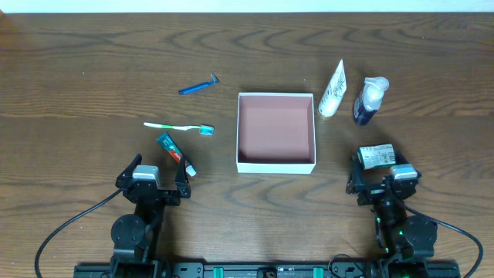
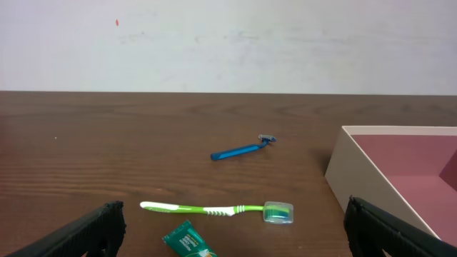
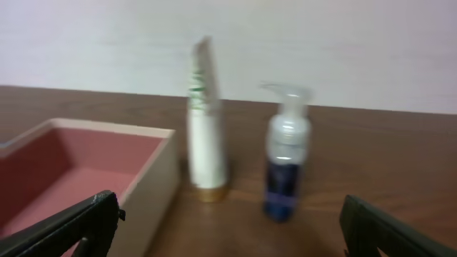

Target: Pack container

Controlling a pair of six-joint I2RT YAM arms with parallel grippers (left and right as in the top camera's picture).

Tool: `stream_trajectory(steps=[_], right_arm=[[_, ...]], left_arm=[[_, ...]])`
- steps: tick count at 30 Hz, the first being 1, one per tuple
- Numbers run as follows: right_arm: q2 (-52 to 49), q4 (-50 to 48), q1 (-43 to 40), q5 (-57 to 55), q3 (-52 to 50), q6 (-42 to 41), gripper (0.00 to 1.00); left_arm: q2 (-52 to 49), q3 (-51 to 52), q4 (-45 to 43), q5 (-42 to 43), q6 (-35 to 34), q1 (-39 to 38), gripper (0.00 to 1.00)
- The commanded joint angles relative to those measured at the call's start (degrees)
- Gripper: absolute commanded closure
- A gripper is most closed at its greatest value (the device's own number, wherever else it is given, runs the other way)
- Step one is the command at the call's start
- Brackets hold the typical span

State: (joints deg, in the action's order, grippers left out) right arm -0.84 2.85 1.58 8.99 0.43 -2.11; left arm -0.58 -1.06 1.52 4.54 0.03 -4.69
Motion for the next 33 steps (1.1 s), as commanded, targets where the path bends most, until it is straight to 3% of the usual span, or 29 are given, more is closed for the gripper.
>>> stream_trajectory(steps=[1, 6, 10, 18, 26, 29, 33], right_arm=[[0.44, 0.66, 0.31, 8.85, 1.01, -0.17, 0.01], [-1.75, 5.42, 0.31, 8.83, 7.13, -1.22, 0.01], [-9.27, 9.25, 0.31, 8.83, 16.70, -1.18, 0.01], [-38.77, 23.06, 1.36, 9.18, 46.05, 2.23, 0.01], [-74.88, 55.89, 3.54, 9.77, 86.36, 3.45, 0.01], [-84.06, 58.51, 3.65, 14.43, 95.32, 2.78, 0.01], [-90.51, 56.33, 3.63, 17.92, 97.59, 3.72, 0.01]], left_arm=[[0.33, 0.83, 2.10, 1.05, 0.35, 0.28, 0.02], [0.33, 0.83, 2.12, 1.05, 0.35, 0.28, 0.02], [0.33, 0.83, 2.10, 1.05, 0.37, 0.28, 0.02], [0.33, 0.83, 2.12, 1.05, 0.35, 0.28, 0.02], [0.33, 0.83, 2.12, 1.05, 0.37, 0.28, 0.02], [0.33, 0.83, 2.10, 1.05, 0.35, 0.28, 0.02], [0.33, 0.83, 2.10, 1.05, 0.35, 0.28, 0.02]])
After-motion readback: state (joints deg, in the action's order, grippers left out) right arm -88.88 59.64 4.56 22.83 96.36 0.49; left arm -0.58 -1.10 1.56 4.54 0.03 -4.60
